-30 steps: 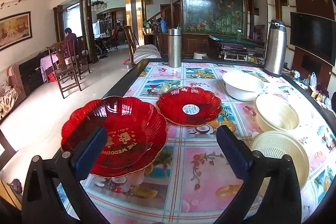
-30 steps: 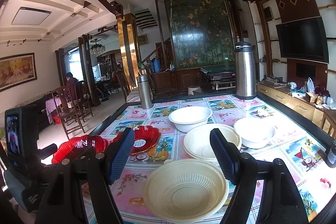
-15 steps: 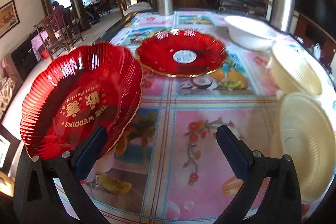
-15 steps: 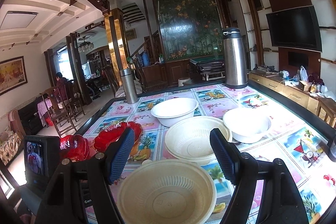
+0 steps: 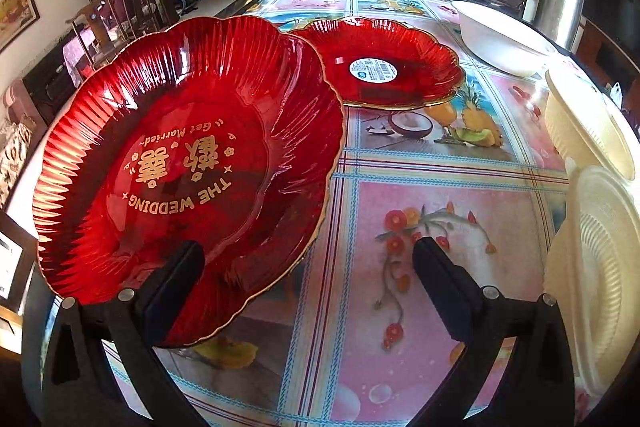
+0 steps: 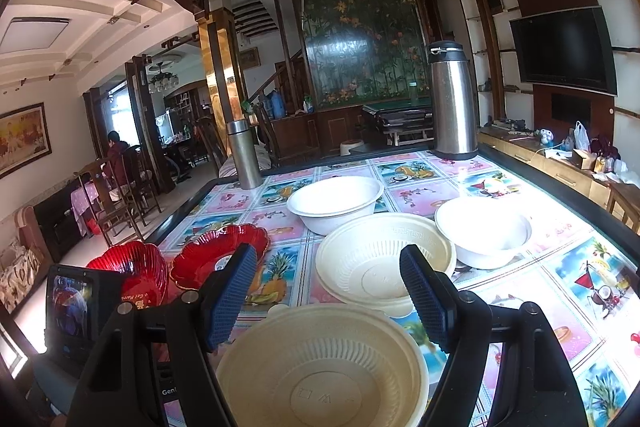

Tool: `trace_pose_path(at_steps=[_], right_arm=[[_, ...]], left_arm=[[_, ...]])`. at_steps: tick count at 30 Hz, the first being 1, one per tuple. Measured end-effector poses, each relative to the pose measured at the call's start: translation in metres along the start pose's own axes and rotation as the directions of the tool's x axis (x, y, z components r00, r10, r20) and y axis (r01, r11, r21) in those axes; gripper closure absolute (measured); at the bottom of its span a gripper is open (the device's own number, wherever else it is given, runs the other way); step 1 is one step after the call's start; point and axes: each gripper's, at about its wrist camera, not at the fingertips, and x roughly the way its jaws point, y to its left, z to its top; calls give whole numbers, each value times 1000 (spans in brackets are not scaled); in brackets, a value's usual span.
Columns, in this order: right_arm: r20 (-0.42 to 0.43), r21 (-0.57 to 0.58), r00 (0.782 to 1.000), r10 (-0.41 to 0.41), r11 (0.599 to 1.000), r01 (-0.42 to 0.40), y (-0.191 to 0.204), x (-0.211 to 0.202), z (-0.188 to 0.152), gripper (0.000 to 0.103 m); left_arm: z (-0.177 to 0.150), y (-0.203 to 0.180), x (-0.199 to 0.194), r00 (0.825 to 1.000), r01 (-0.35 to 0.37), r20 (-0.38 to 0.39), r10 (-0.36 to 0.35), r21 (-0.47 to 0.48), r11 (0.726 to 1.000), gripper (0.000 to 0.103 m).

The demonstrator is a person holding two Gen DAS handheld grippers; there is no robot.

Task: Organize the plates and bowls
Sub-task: 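Grasp the large red plate rim with the left tool and lift it, then grasp the small red plate rim with the right tool and lift it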

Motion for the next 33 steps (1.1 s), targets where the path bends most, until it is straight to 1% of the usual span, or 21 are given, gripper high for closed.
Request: trace_pose_path(at_steps=[2,7,8,10,13,16,19,21,24,28,30,33], right_arm=[[-5,-1,1000,4,1000,-4,1,2,0,27],[5,-9,1000,12,1000,-11,3,2,4,27],[9,-11,1000,12,1000,-12,3,2,5,27],[16,-14,1000,15,1000,-14,3,-1,6,27],[27,-17,999,20,1000,-19,3,-3,12,27],[39,-19,999,35,999,-34,6,-6,22,27],[43,-34,998,55,998,-53,11,-5,35,27],[23,-41,997,76,996,-75,15,2,46,27],[-18,-45,995,99,994,-100,22,18,60,27],[-69,-69,993,99,992,-104,33,45,71,27],[-97,-71,990,106,991,-113,38,60,75,27],[-138,-73,985,105,991,-116,42,82,79,27]], left_arm=[[1,3,2,1000,16,-8,-17,-27,1000,0],[2,-1,-1,1000,-10,2,10,-9,1000,0],[1,-2,-4,1000,-23,18,23,-6,1000,0],[1,-3,-15,998,-16,67,17,-17,1000,0],[5,3,-30,994,26,105,-21,-48,999,0],[13,7,-50,987,30,159,-20,-61,998,0],[26,10,-67,976,16,218,-2,-60,998,0],[38,9,-76,970,-2,243,16,-54,999,0],[51,9,-80,965,-15,260,28,-51,999,0],[69,9,-80,957,-41,284,57,-62,997,0],[79,11,-78,952,-35,301,56,-75,997,0],[93,16,-70,951,-20,306,51,-104,994,0]])
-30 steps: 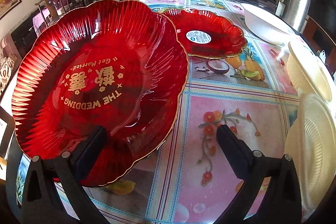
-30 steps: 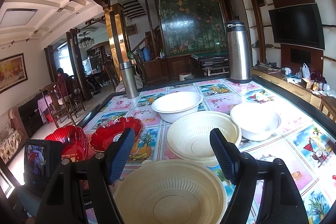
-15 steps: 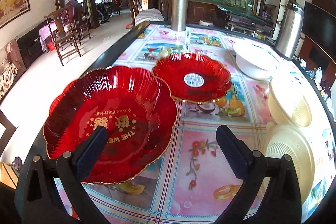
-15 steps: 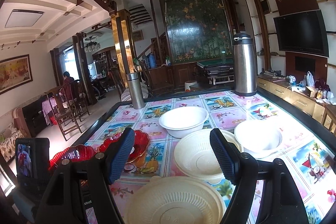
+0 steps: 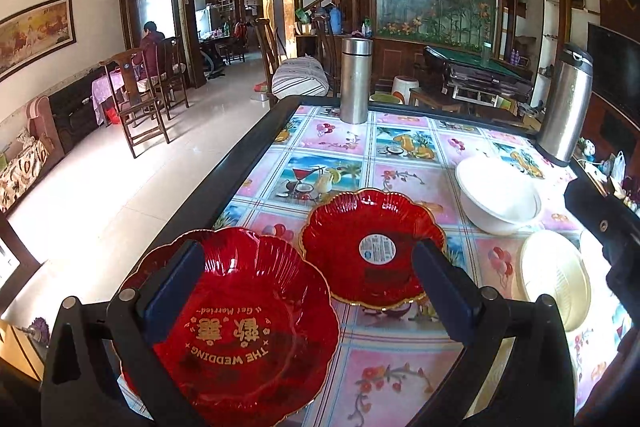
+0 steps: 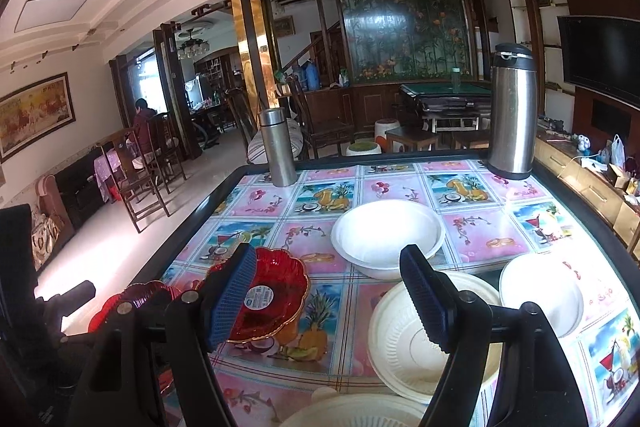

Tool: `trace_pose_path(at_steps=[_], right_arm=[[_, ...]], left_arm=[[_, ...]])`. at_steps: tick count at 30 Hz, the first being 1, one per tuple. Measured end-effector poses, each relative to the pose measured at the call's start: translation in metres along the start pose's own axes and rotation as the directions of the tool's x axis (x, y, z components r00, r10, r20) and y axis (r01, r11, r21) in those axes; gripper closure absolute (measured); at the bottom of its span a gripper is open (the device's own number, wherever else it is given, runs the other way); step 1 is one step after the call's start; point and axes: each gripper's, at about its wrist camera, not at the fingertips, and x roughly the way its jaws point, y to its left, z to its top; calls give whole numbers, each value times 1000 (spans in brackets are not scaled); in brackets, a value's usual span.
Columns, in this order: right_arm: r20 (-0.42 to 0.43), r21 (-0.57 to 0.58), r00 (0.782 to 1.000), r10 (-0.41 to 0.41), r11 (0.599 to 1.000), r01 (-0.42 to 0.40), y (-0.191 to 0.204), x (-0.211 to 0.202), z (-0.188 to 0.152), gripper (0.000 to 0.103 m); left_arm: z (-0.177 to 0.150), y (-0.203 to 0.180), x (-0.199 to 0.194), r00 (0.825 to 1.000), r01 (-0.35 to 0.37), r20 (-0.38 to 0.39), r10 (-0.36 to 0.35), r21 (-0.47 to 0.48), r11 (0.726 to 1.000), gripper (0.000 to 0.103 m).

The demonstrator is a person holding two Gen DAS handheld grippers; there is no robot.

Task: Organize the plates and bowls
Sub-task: 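Grasp the small red plate rim with the right tool and lift it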

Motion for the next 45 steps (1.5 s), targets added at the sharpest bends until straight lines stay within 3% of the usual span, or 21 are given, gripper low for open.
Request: trace_pose_path(at_steps=[7,10,12,14,17,20,24,27,29,31,32,36,39,42,45], right_arm=[[-103,-1,994,30,1000,-30,13,47,3,27],[-164,17,986,39,999,-36,17,66,0,27],[-199,23,980,26,999,-22,17,78,-3,27],[-243,43,970,18,999,-8,15,90,-5,27],[-324,123,944,61,992,-22,7,109,-8,27],[-377,180,922,86,983,-18,1,123,-9,28],[-434,225,895,105,974,-6,-4,140,-10,28],[-490,270,862,132,963,7,-10,159,-14,28],[-524,310,835,169,951,3,-13,170,-20,28],[-558,327,811,178,945,17,-15,180,-25,31],[-564,339,803,191,941,15,-15,182,-27,32],[-567,336,801,192,942,11,-15,186,-28,32],[-565,356,796,218,935,-4,-14,187,-27,32],[-563,343,796,222,939,-19,-9,190,-25,32],[-563,344,793,232,938,-30,-7,191,-24,35]], left_arm=[[12,15,31,1000,-10,-12,10,-50,999,0],[17,24,46,997,38,-69,-43,-70,997,0],[24,22,59,985,110,-128,-117,-57,992,0],[33,18,74,960,187,-203,-193,-44,981,0],[46,13,90,930,229,-286,-231,-40,973,0],[61,11,104,911,237,-338,-235,-36,971,0],[71,15,133,862,243,-437,-258,-91,966,0],[67,15,158,805,244,-527,-272,-124,962,0],[60,10,177,753,264,-590,-292,-136,955,0],[55,9,189,731,256,-616,-294,-151,955,0],[53,8,194,711,277,-629,-314,-159,948,0],[52,10,203,663,317,-647,-376,-212,925,0],[52,15,205,652,327,-650,-391,-224,918,0],[51,17,207,612,377,-645,-457,-271,886,0],[51,15,204,593,417,-638,-492,-279,865,0]])
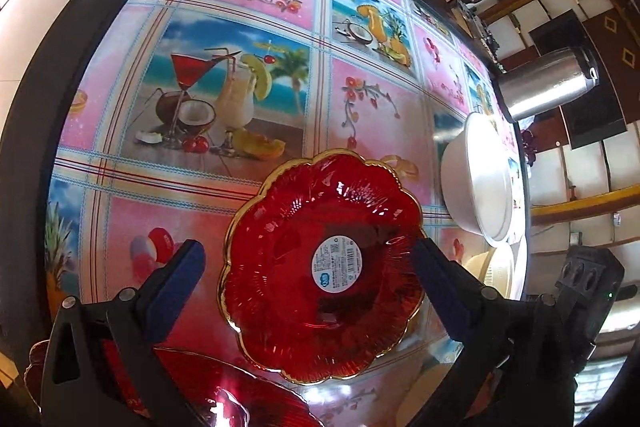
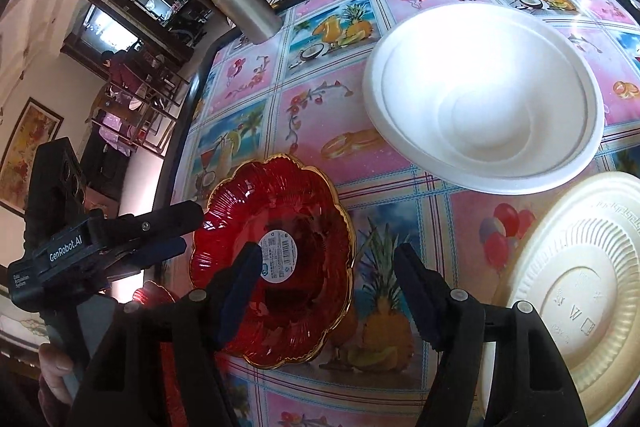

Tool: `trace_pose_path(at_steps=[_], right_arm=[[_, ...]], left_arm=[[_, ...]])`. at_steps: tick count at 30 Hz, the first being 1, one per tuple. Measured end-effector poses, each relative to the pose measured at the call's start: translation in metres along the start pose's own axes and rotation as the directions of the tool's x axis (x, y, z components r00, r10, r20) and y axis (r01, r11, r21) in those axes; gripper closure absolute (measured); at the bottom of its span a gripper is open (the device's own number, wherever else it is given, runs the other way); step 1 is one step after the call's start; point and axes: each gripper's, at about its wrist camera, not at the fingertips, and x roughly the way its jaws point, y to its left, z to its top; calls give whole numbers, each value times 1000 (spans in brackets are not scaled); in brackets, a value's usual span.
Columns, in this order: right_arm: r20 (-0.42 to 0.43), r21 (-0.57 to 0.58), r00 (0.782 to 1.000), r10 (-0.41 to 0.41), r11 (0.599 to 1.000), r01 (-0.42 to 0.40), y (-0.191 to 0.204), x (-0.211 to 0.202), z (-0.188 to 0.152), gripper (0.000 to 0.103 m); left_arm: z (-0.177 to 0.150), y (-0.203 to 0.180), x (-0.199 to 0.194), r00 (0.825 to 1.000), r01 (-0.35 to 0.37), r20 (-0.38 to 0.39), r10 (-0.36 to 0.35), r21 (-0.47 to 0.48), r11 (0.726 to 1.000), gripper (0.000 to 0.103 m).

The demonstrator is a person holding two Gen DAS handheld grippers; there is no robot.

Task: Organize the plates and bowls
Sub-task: 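Grasp the small red plate rim with the right tool and lift it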

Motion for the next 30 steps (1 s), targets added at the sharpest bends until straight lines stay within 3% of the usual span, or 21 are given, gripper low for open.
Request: trace_pose_path(at_steps=[9,22,30], right_arm=[[-9,-20,1000,20,1000,-20,1,0,5,41],[-99,-38,995,-4,999,0,8,23,6,46],[-131,-22,991,-9,1000,7,1,33,5,68]], left_arm=[[-1,-5,8,999,16,-33,-15,29,999,0],[-3,-5,11,998,25,-61,-22,45,999,0],[-3,4,16,997,8,-75,-6,20,1000,19]])
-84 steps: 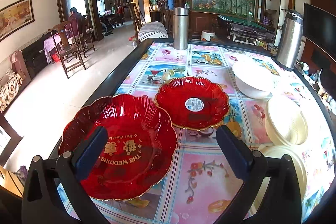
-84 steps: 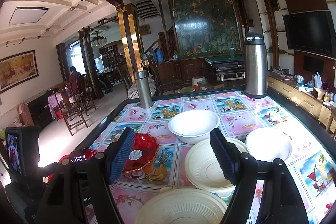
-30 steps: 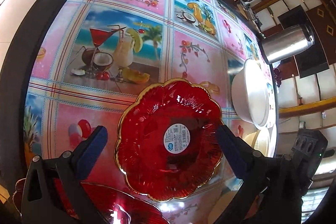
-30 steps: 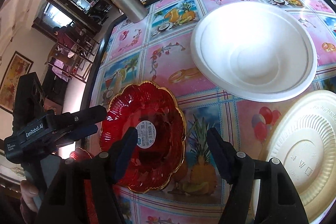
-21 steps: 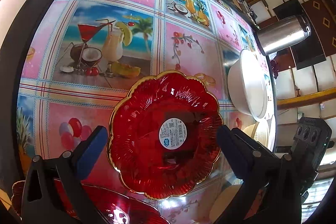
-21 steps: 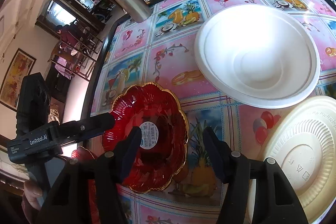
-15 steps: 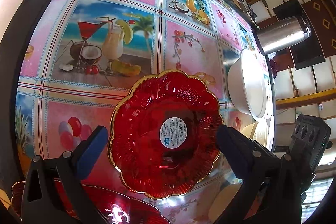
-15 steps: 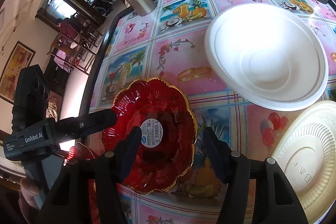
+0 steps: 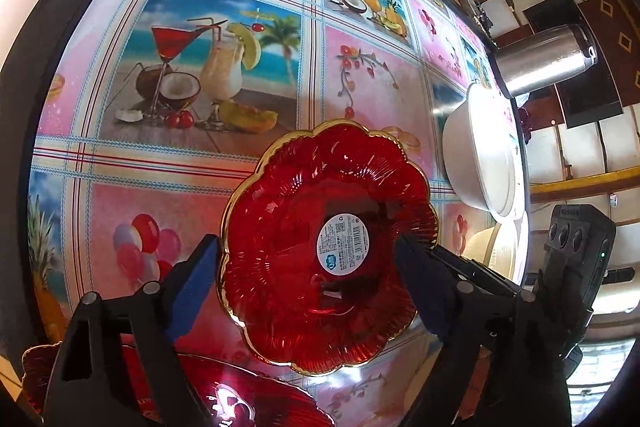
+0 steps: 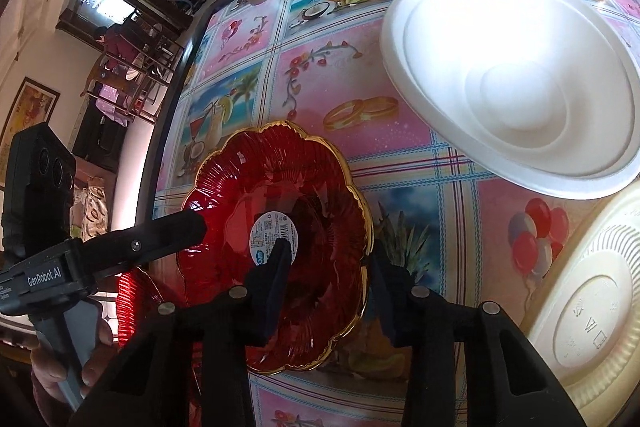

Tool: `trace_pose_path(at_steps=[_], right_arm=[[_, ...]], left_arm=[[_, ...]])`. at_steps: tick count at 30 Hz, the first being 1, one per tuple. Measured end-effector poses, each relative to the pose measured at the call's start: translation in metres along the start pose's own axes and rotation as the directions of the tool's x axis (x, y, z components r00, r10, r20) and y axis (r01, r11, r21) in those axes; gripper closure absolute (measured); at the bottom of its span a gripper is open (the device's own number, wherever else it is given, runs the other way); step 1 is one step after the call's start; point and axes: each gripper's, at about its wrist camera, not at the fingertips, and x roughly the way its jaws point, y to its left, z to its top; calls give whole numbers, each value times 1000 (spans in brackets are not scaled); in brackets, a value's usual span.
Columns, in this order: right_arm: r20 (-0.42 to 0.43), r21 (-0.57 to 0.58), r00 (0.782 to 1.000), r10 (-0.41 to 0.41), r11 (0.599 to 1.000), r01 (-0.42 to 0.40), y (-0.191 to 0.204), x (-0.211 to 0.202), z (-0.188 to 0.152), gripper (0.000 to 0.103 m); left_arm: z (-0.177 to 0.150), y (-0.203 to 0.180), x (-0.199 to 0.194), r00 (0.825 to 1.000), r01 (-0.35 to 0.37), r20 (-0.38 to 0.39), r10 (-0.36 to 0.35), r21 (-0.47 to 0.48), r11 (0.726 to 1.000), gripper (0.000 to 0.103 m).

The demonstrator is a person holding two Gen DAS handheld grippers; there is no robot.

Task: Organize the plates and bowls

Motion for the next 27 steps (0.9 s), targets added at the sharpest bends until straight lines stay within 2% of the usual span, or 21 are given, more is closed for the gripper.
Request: trace_pose_path(at_steps=[4,8,10,12,15,23,27], right_arm=[[-7,5,1000,-5,1000,5,-3,3,0,77],[1,-1,1000,-25,1000,25,-5,3,1,87],[2,-4,999,-37,999,37,-6,3,2,92],[2,-1,999,-36,999,36,-8,3,2,93],[7,1,999,-40,999,40,-9,2,2,93],[19,17,999,-35,999,35,-10,1,2,94],[23,34,999,-27,999,26,-14,-1,1,94]], left_arm=[[-1,4,3,1000,-17,-6,17,-14,1000,27],[-2,9,3,998,-60,-6,60,-23,998,46],[-2,12,2,998,-68,-2,68,-35,997,52],[-3,15,1,996,-84,3,84,-44,995,66],[-4,19,-1,995,-98,10,98,-59,993,76],[-6,21,-4,989,-143,24,144,-61,988,91],[-7,16,-8,987,-152,44,155,-50,987,92]])
